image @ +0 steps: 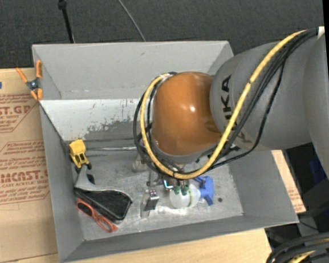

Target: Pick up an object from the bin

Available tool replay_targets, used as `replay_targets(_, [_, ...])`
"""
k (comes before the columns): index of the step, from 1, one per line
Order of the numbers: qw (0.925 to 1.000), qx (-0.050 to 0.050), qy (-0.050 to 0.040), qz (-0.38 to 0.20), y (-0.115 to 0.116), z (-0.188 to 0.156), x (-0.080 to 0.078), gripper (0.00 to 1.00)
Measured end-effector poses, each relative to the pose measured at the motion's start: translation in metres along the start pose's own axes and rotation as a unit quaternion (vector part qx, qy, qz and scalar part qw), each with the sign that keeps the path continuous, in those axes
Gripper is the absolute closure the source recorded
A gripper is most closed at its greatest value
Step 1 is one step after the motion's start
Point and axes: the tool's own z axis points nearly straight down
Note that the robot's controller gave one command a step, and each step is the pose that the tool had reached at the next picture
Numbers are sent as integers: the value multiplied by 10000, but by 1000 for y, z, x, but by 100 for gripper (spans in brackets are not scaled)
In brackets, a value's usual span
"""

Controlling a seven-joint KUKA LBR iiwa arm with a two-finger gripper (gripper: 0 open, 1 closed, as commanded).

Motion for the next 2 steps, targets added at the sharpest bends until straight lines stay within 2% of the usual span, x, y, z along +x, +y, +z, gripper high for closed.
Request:
replay_targets(1, [10000, -6, -39, 8, -1, -4, -2, 0])
replay_targets(2, [9997, -17, -68, 221, 47, 64, -12, 0])
